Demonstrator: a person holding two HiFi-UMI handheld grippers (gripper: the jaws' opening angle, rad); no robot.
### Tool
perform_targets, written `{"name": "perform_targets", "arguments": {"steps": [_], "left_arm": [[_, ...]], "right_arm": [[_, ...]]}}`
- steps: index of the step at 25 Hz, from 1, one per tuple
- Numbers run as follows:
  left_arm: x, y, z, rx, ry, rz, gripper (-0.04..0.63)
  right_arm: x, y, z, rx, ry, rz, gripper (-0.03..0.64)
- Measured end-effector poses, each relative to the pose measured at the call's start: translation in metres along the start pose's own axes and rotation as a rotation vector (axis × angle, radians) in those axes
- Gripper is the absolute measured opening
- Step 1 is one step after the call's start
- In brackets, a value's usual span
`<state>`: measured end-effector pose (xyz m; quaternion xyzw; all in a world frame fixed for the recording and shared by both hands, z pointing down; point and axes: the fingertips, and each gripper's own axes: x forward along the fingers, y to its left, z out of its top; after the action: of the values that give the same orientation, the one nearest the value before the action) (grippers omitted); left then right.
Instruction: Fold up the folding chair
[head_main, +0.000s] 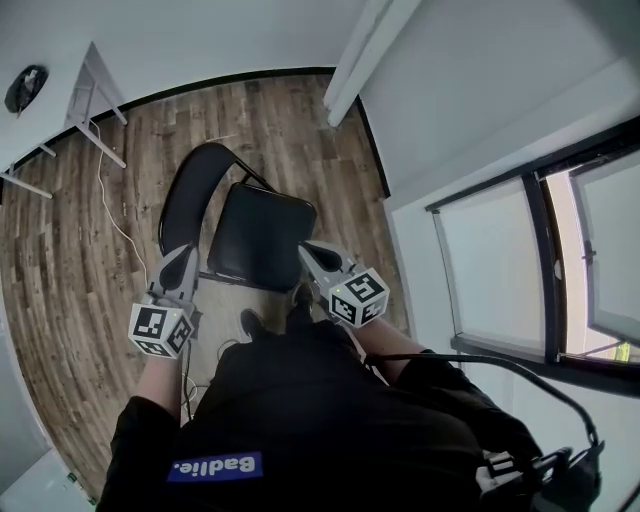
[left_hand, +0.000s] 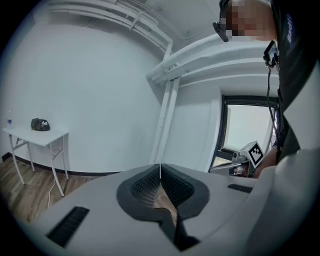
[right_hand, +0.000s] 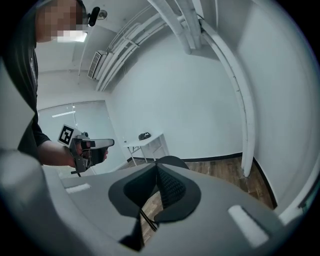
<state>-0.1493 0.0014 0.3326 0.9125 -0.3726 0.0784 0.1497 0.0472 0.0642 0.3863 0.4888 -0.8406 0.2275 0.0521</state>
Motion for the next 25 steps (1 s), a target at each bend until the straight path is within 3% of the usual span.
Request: {"name": "perform_targets", "arguments": {"steps": [12, 21, 25], "left_arm": [[0.073, -0.007, -0.007, -0.007, 0.033, 0.135, 0.005], [0.077, 0.026, -0.036, 0.009, 0.140, 0.184, 0.032], [0.079, 0.062, -0.060, 0.022, 0.208, 0.197, 0.067]], "right_arm": [[0.023, -0.090, -0.010, 0.004, 0.077, 0.120, 0.011], [0.030, -0.118, -0.050, 0.068, 0.137, 0.077, 0.052], [0.042, -0.127, -0.084, 0.160, 0.190, 0.029, 0.084]]}}
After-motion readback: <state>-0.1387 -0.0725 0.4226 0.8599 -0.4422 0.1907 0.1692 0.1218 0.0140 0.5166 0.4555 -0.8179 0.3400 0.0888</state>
